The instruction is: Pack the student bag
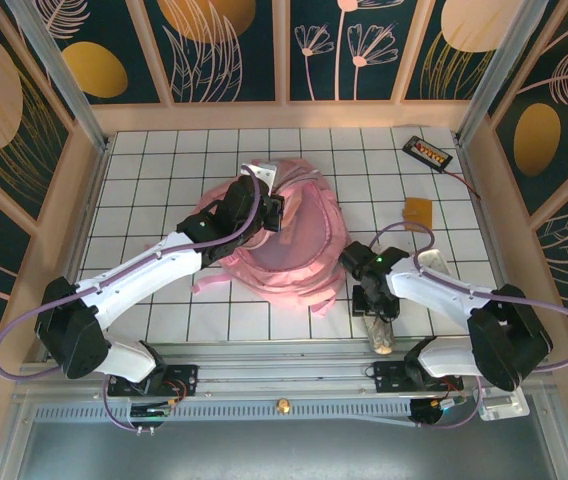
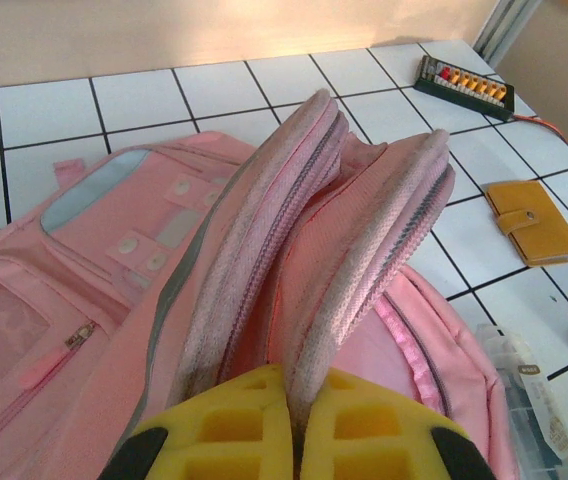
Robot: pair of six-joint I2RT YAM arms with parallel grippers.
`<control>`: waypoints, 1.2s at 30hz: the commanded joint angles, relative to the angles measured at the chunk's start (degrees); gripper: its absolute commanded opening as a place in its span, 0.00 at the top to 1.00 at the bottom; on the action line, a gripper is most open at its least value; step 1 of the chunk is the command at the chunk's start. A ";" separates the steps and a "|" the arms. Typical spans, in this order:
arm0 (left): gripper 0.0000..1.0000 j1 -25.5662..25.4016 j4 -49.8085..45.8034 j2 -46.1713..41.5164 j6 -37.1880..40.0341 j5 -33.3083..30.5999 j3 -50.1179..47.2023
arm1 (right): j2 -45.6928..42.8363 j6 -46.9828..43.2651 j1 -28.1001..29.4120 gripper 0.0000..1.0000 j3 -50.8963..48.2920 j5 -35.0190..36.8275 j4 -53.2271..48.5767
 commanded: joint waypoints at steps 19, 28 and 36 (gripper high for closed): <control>1.00 0.46 2.38 -1.65 -0.12 -0.25 1.23 | -10.06 -6.50 -13.83 0.50 8.77 -10.02 3.62; 1.00 0.45 2.46 -1.19 -0.17 -0.22 1.31 | -8.59 -2.02 -9.05 0.04 -1.18 -9.92 5.88; 1.00 0.48 2.46 -0.96 -0.32 0.16 1.76 | -1.67 1.81 -2.96 0.06 -3.05 -7.75 10.28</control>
